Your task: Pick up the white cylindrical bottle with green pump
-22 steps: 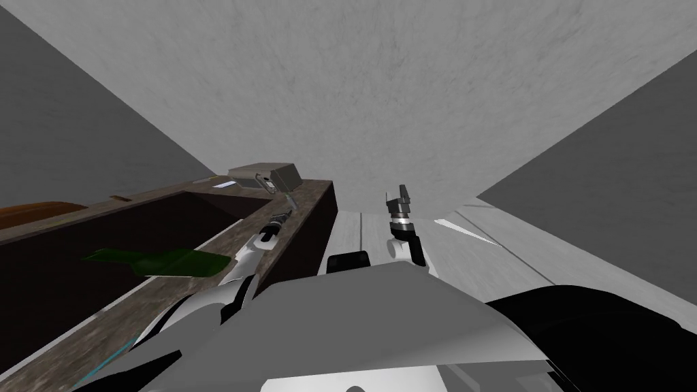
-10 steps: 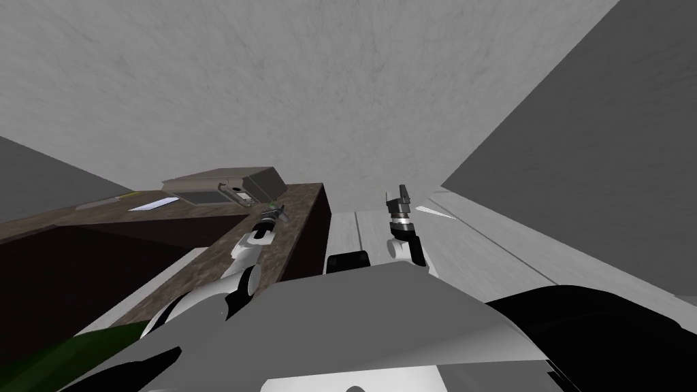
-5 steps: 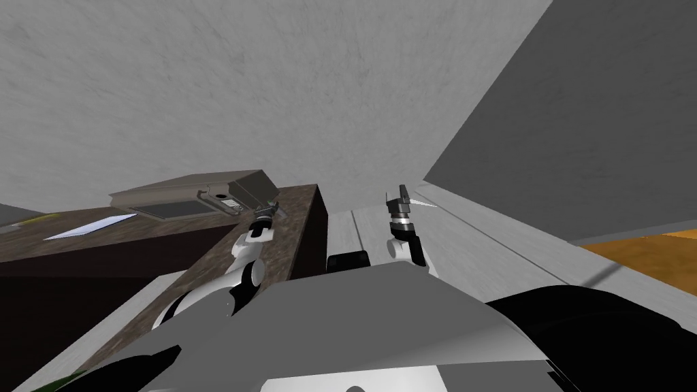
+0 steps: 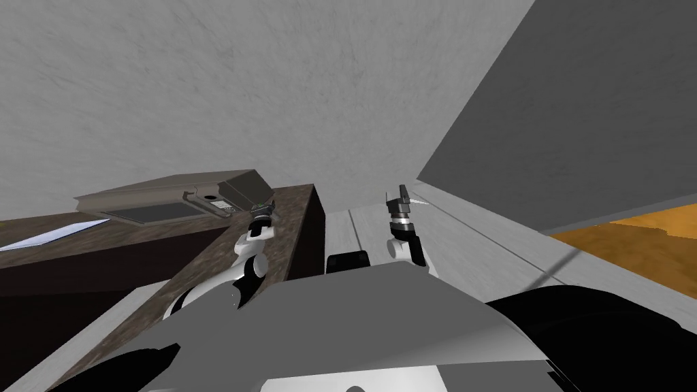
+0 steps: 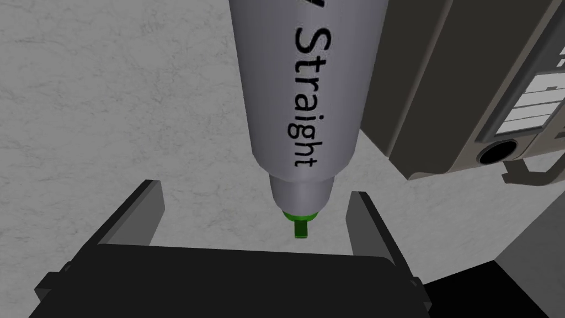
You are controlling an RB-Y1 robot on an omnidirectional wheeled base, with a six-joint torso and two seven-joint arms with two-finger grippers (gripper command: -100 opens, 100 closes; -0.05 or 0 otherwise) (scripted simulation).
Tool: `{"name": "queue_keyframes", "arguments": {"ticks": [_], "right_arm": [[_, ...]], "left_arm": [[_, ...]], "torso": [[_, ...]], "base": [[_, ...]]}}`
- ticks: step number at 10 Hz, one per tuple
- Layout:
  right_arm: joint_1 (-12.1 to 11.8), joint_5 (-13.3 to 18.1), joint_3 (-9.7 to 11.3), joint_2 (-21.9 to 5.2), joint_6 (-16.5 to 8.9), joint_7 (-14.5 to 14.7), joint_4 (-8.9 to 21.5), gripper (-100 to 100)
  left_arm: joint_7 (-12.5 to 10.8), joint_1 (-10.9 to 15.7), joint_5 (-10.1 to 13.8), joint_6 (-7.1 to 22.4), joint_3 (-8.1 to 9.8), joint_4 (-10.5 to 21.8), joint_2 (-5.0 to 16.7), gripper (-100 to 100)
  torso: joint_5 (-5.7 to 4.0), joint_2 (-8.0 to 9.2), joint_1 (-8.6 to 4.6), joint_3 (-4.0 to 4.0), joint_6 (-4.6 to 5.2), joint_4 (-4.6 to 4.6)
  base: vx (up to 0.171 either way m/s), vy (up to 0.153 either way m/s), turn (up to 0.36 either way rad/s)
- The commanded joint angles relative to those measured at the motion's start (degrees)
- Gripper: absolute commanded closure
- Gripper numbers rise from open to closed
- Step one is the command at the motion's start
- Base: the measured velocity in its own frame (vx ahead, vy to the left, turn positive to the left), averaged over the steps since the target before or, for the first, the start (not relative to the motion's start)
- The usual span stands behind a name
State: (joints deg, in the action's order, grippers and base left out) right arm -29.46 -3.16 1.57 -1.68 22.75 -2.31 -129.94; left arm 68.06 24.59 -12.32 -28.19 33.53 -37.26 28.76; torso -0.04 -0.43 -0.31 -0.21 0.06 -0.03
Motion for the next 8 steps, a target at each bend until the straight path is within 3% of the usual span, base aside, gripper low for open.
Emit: {"name": "queue_keyframes", "arguments": {"ticks": [1, 3, 4, 7, 8], "right_arm": [[0.0, 0.0, 0.0, 0.0, 0.0, 0.0, 0.0, 0], [0.0, 0.0, 0.0, 0.0, 0.0, 0.0, 0.0, 0], [0.0, 0.0, 0.0, 0.0, 0.0, 0.0, 0.0, 0], [-0.01, 0.0, -0.01, 0.0, 0.0, 0.0, 0.0, 0], [-0.01, 0.0, -0.01, -0.01, 0.0, 0.0, 0.0, 0]], "left_arm": [[2.86, 0.02, 0.71, 0.54, 2.11, -0.94, -0.25, -100], [6.42, 0.02, 0.71, 0.54, 2.11, -0.94, -0.25, -100], [7.08, 0.02, 0.71, 0.54, 2.11, -0.94, -0.25, -100], [7.08, 0.02, 0.71, 0.54, 2.11, -0.94, -0.25, -100], [4.23, -2.06, -2.15, -0.28, 2.4, -3.79, -1.11, -100]], "torso": [[0.0, 0.0, 0.0, 0.0, 0.0, 0.0], [0.0, -0.02, -0.01, -0.01, 0.0, 0.0], [0.01, -0.03, 0.02, -0.02, 0.0, -0.01], [0.03, -0.14, 0.15, -0.08, -0.02, -0.03], [0.04, -0.17, 0.18, -0.1, -0.03, -0.04]], "base": [[-0.042, -0.041, -0.137], [-0.032, -0.032, -0.104], [-0.022, -0.023, -0.074], [0.001, 0.001, 0.004], [0.105, -0.011, 0.285]]}}
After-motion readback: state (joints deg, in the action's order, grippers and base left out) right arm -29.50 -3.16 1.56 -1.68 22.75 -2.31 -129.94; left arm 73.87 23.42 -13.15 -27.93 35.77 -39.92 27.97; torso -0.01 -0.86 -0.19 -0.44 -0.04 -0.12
